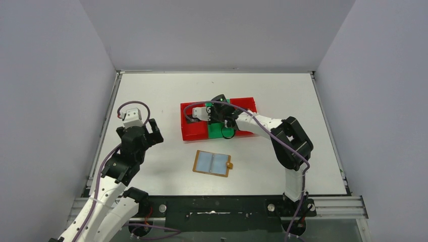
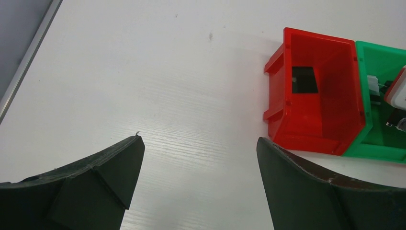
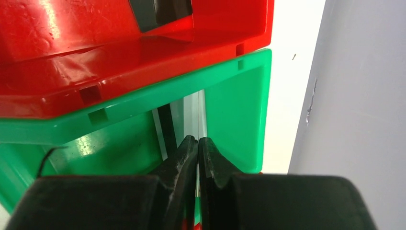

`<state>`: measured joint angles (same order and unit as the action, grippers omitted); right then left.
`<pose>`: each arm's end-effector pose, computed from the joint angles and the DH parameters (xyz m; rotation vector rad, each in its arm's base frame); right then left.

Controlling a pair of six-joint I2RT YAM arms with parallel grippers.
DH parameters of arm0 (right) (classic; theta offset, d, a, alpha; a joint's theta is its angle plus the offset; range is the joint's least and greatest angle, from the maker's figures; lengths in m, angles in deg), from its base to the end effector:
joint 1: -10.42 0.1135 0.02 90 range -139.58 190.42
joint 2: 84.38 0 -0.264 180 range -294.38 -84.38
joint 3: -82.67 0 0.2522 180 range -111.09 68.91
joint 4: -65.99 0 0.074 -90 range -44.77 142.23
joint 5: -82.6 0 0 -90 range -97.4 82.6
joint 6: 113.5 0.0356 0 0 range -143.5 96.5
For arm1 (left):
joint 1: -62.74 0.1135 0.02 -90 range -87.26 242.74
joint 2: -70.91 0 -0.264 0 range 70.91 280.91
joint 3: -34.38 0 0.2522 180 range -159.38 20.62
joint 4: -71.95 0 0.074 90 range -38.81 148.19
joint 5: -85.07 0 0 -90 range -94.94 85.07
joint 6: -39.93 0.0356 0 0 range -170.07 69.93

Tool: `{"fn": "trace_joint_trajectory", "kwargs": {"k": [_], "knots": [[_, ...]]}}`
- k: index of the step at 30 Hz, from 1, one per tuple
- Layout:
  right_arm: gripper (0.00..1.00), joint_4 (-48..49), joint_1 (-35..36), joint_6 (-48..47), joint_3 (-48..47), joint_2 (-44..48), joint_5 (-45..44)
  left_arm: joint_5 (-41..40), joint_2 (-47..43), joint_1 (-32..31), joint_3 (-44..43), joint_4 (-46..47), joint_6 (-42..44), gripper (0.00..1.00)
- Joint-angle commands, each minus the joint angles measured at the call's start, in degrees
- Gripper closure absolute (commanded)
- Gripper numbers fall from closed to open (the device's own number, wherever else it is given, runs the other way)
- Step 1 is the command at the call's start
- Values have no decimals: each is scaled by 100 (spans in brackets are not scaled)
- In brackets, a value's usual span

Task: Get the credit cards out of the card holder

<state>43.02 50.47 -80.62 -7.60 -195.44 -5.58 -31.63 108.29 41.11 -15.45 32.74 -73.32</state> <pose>0.3283 0.2774 0.1946 -1.7629 1.5339 -0.1114 0.1462 -0.0408 0.2805 -0.3147 1.9598 -0.0308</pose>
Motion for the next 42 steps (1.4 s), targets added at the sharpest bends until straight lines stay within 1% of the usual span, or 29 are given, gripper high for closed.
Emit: {"fn": "trace_joint_trajectory", "kwargs": {"k": [1, 3, 6, 9, 11, 13, 14, 15, 18, 19, 24, 27, 29, 30, 32, 33, 34, 36, 38, 39, 40, 42], "knots": [[97, 527, -59, -356, -173, -125, 110, -59, -40, 44, -40, 357, 74, 10], [92, 632, -81, -414, -154, -191, 109, -42, -31, 45, -40, 361, 74, 10], [91, 617, -122, -398, -216, -350, 141, -48, -30, 45, -44, 356, 71, 10], [87, 515, -145, -384, -258, -438, 143, -68, -34, 53, -33, 356, 66, 10], [87, 408, -149, -333, -269, -421, 234, -58, -35, 62, -31, 360, 66, 10], [78, 324, -181, -197, -278, -339, 358, -48, -24, 66, -25, 365, 66, 10], [71, 277, -195, -146, -270, -296, 384, -32, -22, 78, -23, 373, 66, 10], [69, 278, -198, -87, -261, -247, 402, -19, -13, 80, -20, 377, 70, 10], [65, 269, -219, 100, -251, -116, 438, 13, -4, 89, -13, 392, 66, 10], [60, 271, -220, 175, -250, -66, 461, 25, 1, 93, -14, 397, 69, 10], [55, 397, -266, 640, -190, 265, 684, 57, 6, 97, -14, 398, 75, 10], [52, 633, -270, 1086, -84, 586, 565, 51, -3, 97, -14, 400, 75, 10], [49, 975, -270, 1896, 93, 873, 407, 42, -6, 95, -14, 394, 74, 10], [46, 1157, -274, 2344, 198, 1070, 376, 41, -5, 97, -14, 392, 72, 10], [36, 1471, -251, 3762, 443, 1443, 32, 41, -3, 97, -14, 396, 74, 10], [34, 1421, -229, 4488, 485, 1648, -153, 52, -8, 97, -14, 395, 75, 10], [34, 1173, -203, 5340, 446, 1732, -391, 46, -4, 105, -11, 397, 75, 10], [32, 304, -152, 6827, 235, 1772, -725, 62, -1, 106, -1, 409, 78, 10], [30, -559, -48, 8039, 108, 1756, -891, 75, 20, 113, -13, 403, 83, 10], [30, -923, 59, 8596, 110, 1755, -1113, 87, 22, 115, -13, 409, 83, 10], [29, -1271, 267, 9092, 140, 1785, -1502, 94, 27, 115, -11, 409, 83, 10], [25, -1672, 787, 9932, 392, 1886, -2419, 99, 40, 115, -14, 409, 83, 10]]}}
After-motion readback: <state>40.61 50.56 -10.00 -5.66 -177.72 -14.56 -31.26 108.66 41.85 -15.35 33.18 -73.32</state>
